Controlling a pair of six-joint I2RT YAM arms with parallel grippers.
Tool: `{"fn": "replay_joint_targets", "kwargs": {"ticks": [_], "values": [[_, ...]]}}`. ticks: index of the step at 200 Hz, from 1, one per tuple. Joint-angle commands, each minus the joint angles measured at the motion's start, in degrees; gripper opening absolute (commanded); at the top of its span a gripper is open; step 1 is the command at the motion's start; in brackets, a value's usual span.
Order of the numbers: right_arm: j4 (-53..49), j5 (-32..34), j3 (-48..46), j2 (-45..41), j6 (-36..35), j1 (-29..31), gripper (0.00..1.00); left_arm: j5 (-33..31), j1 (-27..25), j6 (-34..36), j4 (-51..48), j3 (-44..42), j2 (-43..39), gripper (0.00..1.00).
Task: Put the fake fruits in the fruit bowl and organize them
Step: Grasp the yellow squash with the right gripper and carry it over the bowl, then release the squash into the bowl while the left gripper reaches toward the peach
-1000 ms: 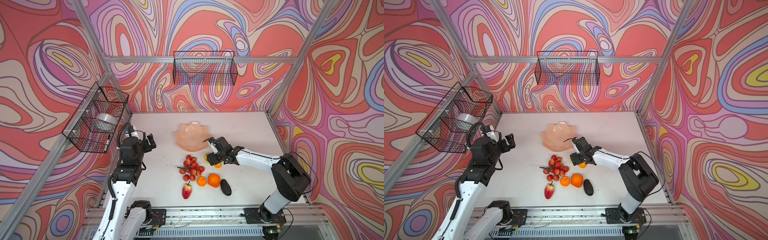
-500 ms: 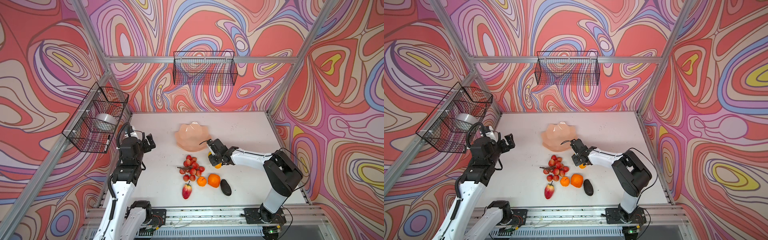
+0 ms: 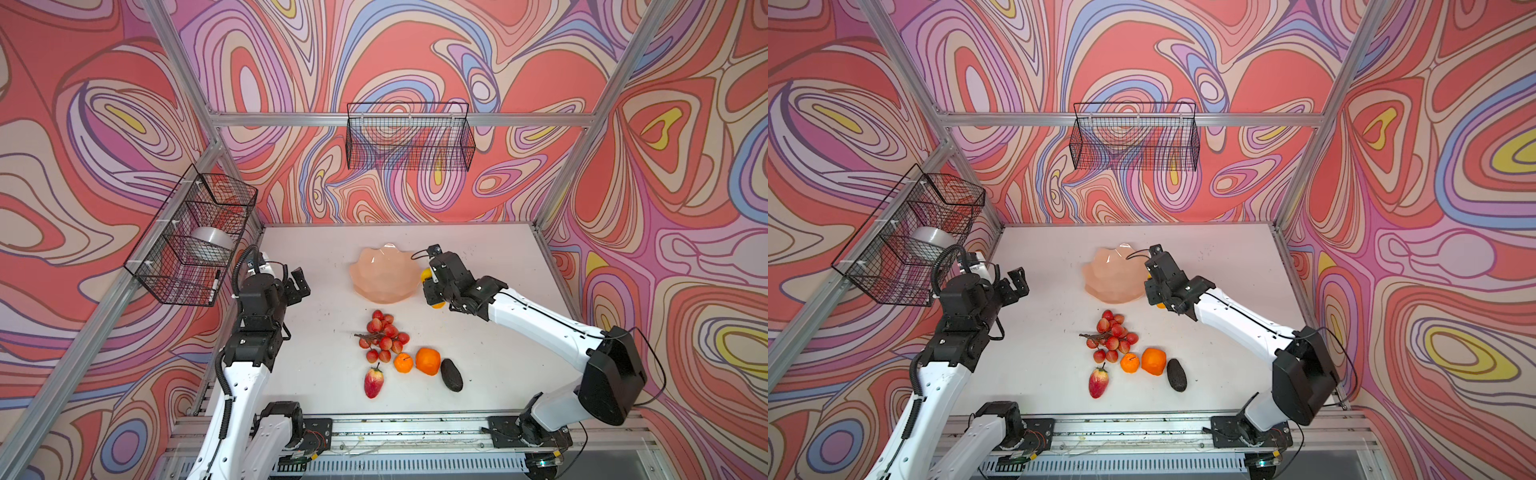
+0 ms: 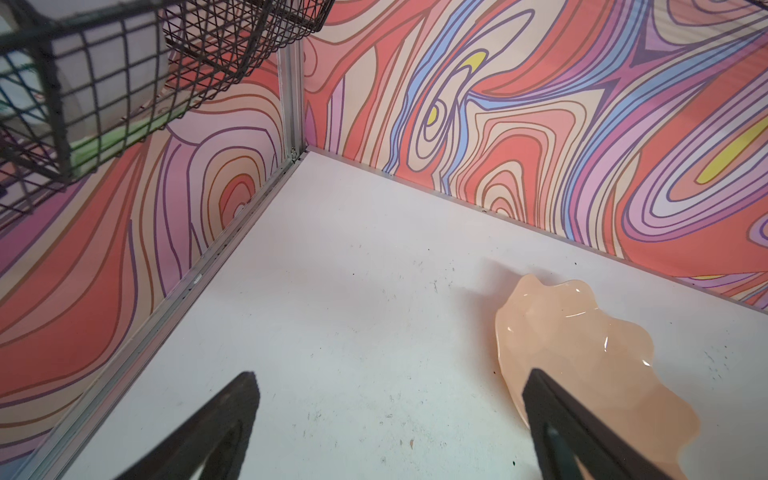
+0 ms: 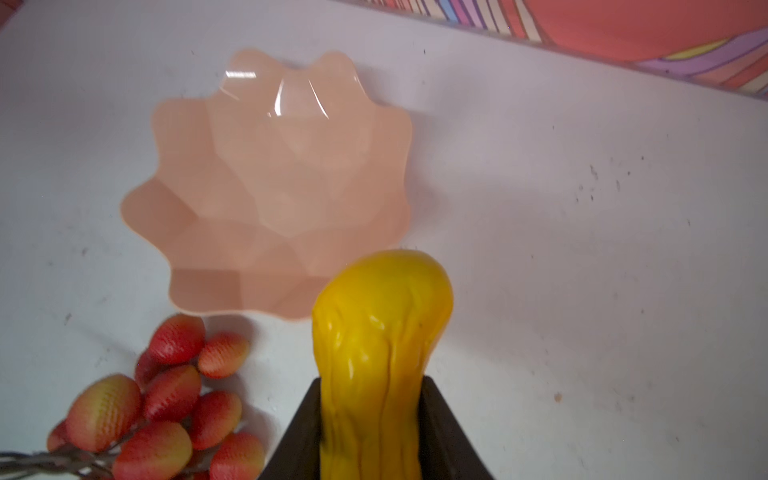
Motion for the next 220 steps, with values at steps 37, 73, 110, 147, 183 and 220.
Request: {"fn": "replay_joint_targets", "kwargs": {"ticks": [37, 73, 110, 147, 183, 220], "values": [[-2.09, -5.04, 24.92, 25.58, -1.43, 0.17, 0.21, 1.10, 0.40, -1.08, -0.31, -0.50, -0.60, 1.00], [-4.16, -5.16, 37.26, 37.66, -1.78, 0.18, 0.20, 0.71, 0.41, -1.25, -0.62, -0.33, -0.79, 1.00], [-4.88, -3.72, 41.47, 44.13, -1.43, 0.15, 0.20, 0.39, 0.41, -1.57, -0.77, -0.32, -0.95, 1.00], [-4.04, -2.56, 40.94, 46.40, -0.60, 0.15, 0.26, 2.59, 0.41, -2.12, -2.55, 0.76, -0.04, 0.99], [-3.46, -3.12, 40.32, 46.29, 0.24, 0.15, 0.57, 5.88, 0.41, -0.91, -7.25, 3.14, 1.22, 0.97], [-2.59, -2.09, 39.99, 40.97, 0.23, 0.02, 0.70, 14.97, 0.32, -4.23, -12.79, 4.24, 1.54, 0.92]]}}
